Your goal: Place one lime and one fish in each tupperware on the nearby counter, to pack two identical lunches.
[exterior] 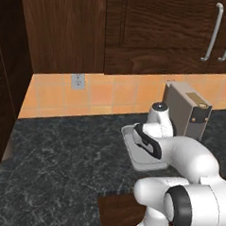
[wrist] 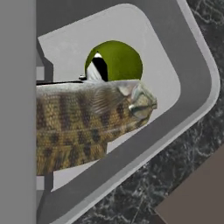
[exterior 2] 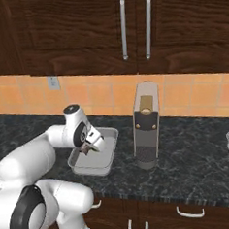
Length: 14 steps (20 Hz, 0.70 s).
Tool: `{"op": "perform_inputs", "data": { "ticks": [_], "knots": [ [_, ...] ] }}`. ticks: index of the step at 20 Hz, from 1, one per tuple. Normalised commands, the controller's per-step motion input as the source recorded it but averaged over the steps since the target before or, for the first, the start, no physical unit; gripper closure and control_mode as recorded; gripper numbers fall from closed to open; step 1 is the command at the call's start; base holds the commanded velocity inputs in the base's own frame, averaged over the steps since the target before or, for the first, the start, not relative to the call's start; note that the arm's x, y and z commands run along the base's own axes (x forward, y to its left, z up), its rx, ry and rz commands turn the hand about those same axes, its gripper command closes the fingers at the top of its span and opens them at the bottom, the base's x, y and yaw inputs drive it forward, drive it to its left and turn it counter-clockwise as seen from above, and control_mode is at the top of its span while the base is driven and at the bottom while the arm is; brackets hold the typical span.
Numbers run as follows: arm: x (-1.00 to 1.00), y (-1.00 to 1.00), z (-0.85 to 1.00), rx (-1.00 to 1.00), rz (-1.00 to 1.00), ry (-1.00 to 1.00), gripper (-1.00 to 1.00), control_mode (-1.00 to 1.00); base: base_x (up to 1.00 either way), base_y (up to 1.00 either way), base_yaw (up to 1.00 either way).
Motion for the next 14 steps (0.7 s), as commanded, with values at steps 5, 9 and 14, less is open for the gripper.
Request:
{"op": "perform_inputs", "data": {
  "ticks": [5, 9, 14],
  "knots": [
    [0.01, 0.02, -0.63, 0.08, -0.04, -0.02, 1.0, -1.0, 0.0, 0.0, 0.0],
    [0.16, 0.26, -0.39, 0.04, 0.0, -0.01, 1.0, -1.0, 0.0, 0.0, 0.0],
    [0.17, 0.08, -0.09, 0.0, 0.0, 0.01, -1.0, -1.0, 0.0, 0.0, 0.0]
  ]
}}
